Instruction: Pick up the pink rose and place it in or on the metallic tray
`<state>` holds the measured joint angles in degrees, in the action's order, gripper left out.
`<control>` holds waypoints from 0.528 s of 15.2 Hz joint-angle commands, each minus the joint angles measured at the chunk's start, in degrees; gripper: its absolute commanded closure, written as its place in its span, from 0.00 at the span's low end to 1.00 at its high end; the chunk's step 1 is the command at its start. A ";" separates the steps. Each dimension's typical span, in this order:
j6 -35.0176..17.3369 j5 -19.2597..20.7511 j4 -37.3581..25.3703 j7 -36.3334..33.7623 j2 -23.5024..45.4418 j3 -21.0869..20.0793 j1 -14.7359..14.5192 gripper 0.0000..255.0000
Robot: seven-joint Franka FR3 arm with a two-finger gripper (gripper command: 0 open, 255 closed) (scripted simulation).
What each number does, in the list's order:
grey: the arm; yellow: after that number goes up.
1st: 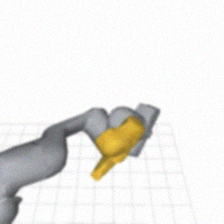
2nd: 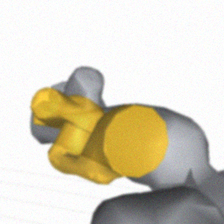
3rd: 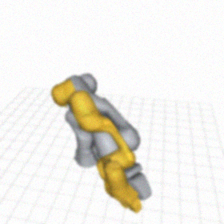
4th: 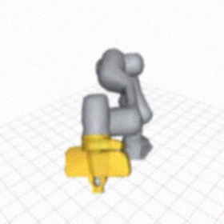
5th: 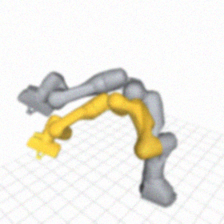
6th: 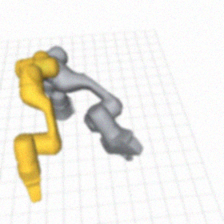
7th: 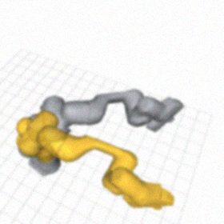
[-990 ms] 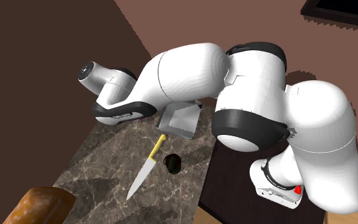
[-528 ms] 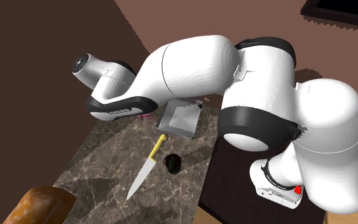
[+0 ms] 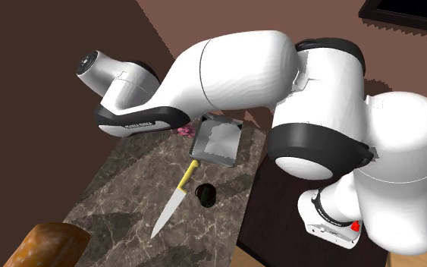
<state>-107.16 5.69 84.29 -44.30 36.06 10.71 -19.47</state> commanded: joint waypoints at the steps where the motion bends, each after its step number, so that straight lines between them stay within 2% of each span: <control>1: 0.00 0.00 0.01 0.00 0.02 0.00 0.00 0.00; 6: -5.11 -3.55 5.28 8.24 -0.39 -0.38 6.23 0.00; 8: -6.11 -3.85 6.04 8.91 -0.12 -0.44 6.78 0.00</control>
<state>-112.57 2.14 89.89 -36.05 35.70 10.34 -13.17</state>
